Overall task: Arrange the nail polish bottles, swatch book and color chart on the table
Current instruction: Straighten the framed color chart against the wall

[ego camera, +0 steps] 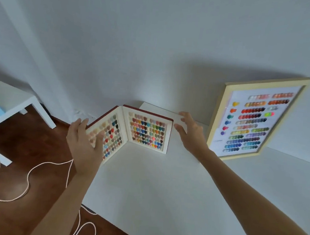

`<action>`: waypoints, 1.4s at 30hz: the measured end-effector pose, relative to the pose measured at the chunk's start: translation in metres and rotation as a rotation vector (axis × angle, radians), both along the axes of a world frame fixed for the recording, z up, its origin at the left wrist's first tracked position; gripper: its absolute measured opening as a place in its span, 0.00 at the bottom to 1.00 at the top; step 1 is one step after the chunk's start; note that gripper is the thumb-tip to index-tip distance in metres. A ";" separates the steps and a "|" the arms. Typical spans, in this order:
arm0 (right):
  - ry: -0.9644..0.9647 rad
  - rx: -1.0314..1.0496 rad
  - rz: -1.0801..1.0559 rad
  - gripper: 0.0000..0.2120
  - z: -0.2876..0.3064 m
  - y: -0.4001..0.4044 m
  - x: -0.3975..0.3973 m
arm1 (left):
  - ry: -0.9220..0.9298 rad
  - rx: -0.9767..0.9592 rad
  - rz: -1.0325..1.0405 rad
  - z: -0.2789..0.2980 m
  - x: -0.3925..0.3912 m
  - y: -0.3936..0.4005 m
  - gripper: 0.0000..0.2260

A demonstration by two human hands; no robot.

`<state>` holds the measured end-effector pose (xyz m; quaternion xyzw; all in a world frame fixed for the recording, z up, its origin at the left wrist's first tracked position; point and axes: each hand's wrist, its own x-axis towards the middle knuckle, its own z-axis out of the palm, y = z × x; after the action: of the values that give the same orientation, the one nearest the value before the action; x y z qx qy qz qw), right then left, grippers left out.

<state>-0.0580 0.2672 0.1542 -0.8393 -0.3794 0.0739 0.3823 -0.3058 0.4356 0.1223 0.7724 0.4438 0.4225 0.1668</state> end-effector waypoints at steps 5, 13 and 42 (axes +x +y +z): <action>-0.120 0.067 0.009 0.16 0.017 -0.063 0.029 | -0.107 0.079 -0.148 0.025 0.058 -0.054 0.22; -0.132 0.117 -0.134 0.12 0.016 -0.191 0.101 | -0.171 0.074 -0.470 0.037 0.159 -0.156 0.20; 0.255 -0.039 -0.424 0.21 -0.030 -0.217 0.300 | -0.128 -0.311 -0.625 -0.015 0.315 -0.175 0.29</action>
<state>0.2417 0.0500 0.1240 -0.8912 -0.1420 0.1047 0.4179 0.0088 0.2610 0.1074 0.8083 0.2338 0.3259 0.4311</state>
